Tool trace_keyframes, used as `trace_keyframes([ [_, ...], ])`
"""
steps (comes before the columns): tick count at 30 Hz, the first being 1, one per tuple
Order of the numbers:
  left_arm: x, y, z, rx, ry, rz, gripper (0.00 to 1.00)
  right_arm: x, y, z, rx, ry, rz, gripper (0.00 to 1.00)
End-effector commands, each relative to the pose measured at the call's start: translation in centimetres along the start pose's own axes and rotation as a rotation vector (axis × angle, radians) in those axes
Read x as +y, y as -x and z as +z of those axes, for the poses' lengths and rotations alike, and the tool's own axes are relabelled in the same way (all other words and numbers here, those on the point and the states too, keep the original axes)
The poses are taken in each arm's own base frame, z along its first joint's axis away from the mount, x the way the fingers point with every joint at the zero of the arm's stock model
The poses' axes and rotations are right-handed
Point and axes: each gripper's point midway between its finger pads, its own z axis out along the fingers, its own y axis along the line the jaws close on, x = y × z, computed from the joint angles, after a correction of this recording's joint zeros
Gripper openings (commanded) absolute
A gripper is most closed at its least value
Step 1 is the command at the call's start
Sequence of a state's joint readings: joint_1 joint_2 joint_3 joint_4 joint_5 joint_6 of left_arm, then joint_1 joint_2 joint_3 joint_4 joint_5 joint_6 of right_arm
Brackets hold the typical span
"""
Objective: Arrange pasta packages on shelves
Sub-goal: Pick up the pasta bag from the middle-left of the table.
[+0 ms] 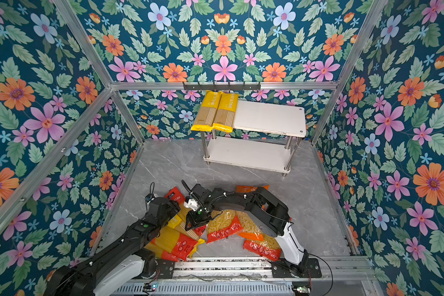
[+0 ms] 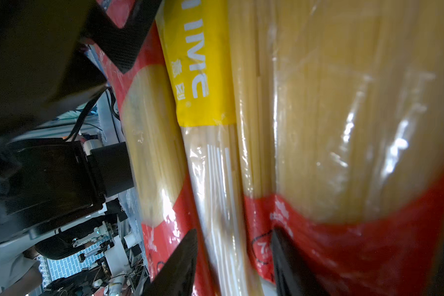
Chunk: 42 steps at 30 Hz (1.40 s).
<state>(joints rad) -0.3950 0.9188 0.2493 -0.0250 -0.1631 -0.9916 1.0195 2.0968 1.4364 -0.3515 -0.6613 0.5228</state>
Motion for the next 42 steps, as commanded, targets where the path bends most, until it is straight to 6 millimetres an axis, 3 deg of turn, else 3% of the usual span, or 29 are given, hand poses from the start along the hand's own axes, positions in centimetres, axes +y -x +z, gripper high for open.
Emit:
trace_keyframes([
  [1, 1.0, -1.1, 0.1, 0.045, 0.032, -0.005, 0.69, 0.7, -1.7, -0.3, 0.053, 0.021, 0.046, 0.49],
  [5, 0.6, -1.0, 0.2, 0.038, 0.011, -0.012, 0.69, 1.1, -2.8, -0.2, 0.088, 0.071, 0.075, 0.48],
  [10, 0.3, -1.4, 0.6, 0.060, 0.002, -0.014, 0.69, -0.2, -3.8, -0.1, 0.093, 0.032, 0.100, 0.47],
  [18, 0.0, -1.3, 0.7, 0.057, -0.007, -0.016, 0.69, 0.0, -1.4, 1.5, 0.061, 0.060, 0.107, 0.39],
  [22, -0.2, -1.1, 0.6, 0.057, -0.010, -0.017, 0.69, 0.9, -0.9, 1.3, 0.045, 0.091, 0.098, 0.28],
  [27, -2.2, 1.3, -0.9, 0.011, -0.024, 0.018, 0.69, 3.7, -1.4, -1.2, 0.025, 0.156, 0.034, 0.15],
  [30, -4.3, 3.5, -2.4, -0.026, -0.039, 0.058, 0.69, 5.0, -1.4, -3.1, 0.000, 0.177, 0.001, 0.06],
  [33, -6.3, 5.3, -3.6, -0.053, -0.065, 0.088, 0.69, 5.7, -0.9, -5.2, -0.034, 0.204, -0.007, 0.03],
  [36, -8.1, 6.5, -4.5, -0.072, -0.103, 0.098, 0.70, 5.1, -0.2, -7.1, -0.084, 0.174, -0.011, 0.02],
  [42, -10.4, 7.6, -5.4, -0.082, -0.168, 0.104, 0.70, 0.3, 0.2, -10.7, -0.190, 0.076, 0.076, 0.00],
])
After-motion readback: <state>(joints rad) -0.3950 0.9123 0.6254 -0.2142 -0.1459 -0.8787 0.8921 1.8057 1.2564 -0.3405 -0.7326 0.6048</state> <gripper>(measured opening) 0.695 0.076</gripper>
